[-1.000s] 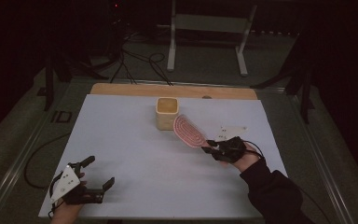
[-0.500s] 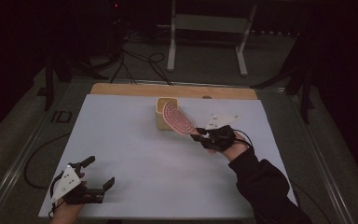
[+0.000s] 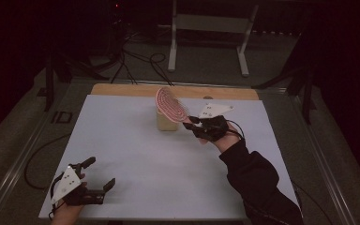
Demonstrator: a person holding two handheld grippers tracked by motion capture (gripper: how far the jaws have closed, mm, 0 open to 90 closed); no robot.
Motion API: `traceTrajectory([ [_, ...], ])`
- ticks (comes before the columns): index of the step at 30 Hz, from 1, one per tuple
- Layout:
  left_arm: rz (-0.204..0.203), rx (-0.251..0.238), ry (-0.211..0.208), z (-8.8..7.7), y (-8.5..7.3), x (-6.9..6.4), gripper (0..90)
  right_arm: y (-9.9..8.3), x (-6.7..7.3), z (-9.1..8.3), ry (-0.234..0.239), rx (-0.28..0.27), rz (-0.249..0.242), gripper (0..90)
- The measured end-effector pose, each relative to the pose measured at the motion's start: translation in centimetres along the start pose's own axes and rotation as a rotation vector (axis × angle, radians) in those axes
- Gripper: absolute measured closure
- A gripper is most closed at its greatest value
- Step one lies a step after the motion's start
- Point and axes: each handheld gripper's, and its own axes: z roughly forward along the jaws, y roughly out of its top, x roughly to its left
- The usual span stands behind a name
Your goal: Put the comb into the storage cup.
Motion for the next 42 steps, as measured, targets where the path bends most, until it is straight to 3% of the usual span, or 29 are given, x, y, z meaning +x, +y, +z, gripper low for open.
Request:
traceTrajectory([
  [8,-0.002,-0.001,-0.001,0.0,0.0,0.0,0.0,1.2,-0.7,1.3,-0.024,-0.054,0.034,70.8],
  [12,-0.003,-0.002,-0.002,0.0,0.0,0.0,0.0,2.0,-0.8,1.9,-0.028,-0.061,0.022,70.8],
  [34,-0.011,-0.006,-0.001,-0.2,0.0,0.1,0.0,4.4,-2.7,4.2,-0.069,-0.182,0.073,70.8],
  [42,-0.014,-0.009,-0.001,-0.2,0.0,0.1,0.0,5.3,-3.3,5.5,-0.064,-0.237,0.119,70.8],
])
